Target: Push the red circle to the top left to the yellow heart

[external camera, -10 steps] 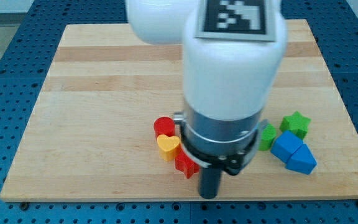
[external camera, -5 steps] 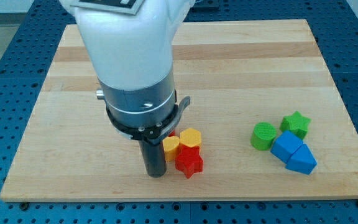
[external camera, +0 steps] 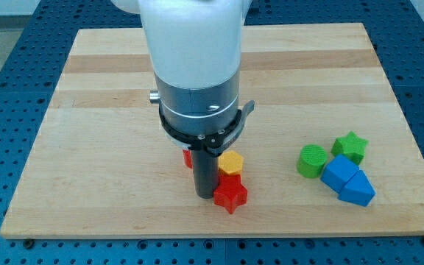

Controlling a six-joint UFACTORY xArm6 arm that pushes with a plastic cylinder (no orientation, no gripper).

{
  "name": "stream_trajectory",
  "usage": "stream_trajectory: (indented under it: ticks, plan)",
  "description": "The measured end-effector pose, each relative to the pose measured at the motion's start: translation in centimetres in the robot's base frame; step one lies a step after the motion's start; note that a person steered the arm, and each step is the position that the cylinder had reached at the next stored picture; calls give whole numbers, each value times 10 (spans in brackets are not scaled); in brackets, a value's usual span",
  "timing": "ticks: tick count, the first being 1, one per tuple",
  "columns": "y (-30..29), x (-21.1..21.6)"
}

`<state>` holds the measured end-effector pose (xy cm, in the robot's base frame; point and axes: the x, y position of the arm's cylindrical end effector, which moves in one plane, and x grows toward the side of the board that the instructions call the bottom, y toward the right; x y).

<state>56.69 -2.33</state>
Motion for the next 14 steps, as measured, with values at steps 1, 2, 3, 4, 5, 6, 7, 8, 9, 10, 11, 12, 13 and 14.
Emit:
stream_trajectory:
  ticks: [1, 2, 3, 4, 5, 6, 7, 8, 9, 10, 11, 12, 13, 14]
  plan:
    - [0, 0]
    - [0, 1]
    - [4, 1]
    - [8, 1]
    - [8, 1]
    - [8, -3]
    - [7, -15]
    - [7, -25]
    - [6, -27]
    - [-7, -27]
    - [-26, -28]
    - [-42, -35]
    - [-42, -51]
    - [-40, -56]
